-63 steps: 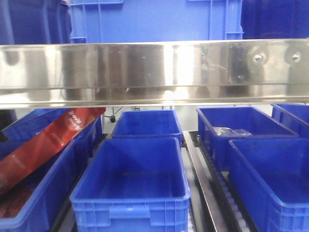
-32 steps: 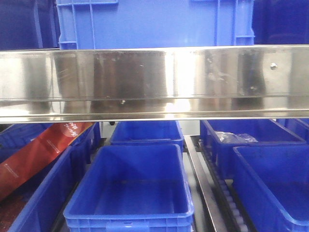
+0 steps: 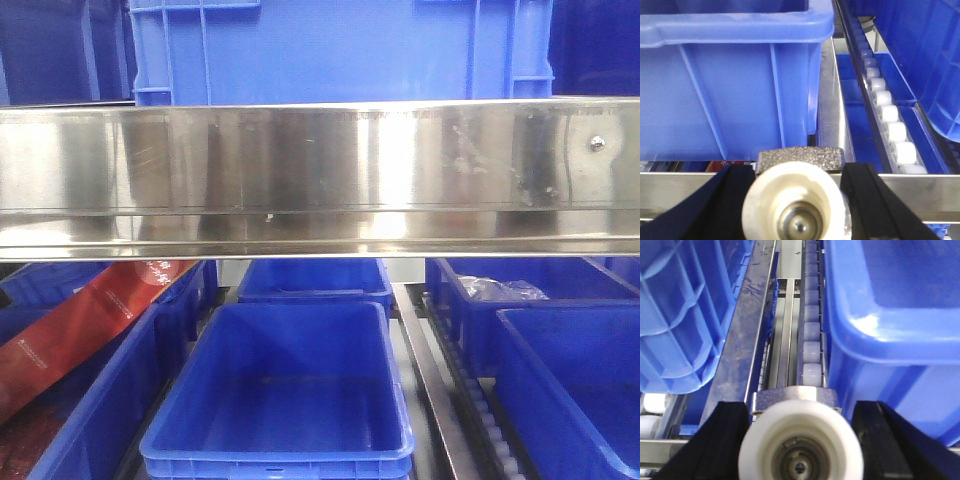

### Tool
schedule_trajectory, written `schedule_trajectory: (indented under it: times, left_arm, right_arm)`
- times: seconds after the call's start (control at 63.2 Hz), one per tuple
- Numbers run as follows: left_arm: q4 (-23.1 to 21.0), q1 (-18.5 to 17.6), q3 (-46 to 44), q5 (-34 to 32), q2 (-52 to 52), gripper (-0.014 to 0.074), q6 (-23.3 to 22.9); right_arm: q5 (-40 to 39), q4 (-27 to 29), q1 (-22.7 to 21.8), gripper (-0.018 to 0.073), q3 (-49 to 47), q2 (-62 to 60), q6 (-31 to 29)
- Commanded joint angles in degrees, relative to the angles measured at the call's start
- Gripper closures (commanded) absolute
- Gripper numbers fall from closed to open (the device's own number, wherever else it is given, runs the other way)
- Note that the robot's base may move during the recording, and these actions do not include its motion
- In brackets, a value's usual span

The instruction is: Place valve from conveyor to right shelf box

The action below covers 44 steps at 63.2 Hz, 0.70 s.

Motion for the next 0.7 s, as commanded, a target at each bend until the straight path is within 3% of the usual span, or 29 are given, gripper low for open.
schedule_trajectory:
  times: [0.0, 0.68]
  left_arm:
    - [-0.2, 0.1, -0.4, -2.9, -0.5, 0.0708, 0.1]
    - [-0.6, 0.1, -0.4, -6.7, -0.5, 0.0708, 0.1]
  right_arm:
    - [-3.5, -0.2, -0.2, 0.0724, -0.4, -0.7, -0.4]
    - [-3.5, -0.1, -0.2, 0.0724, -0.4, -0.7, -0.4]
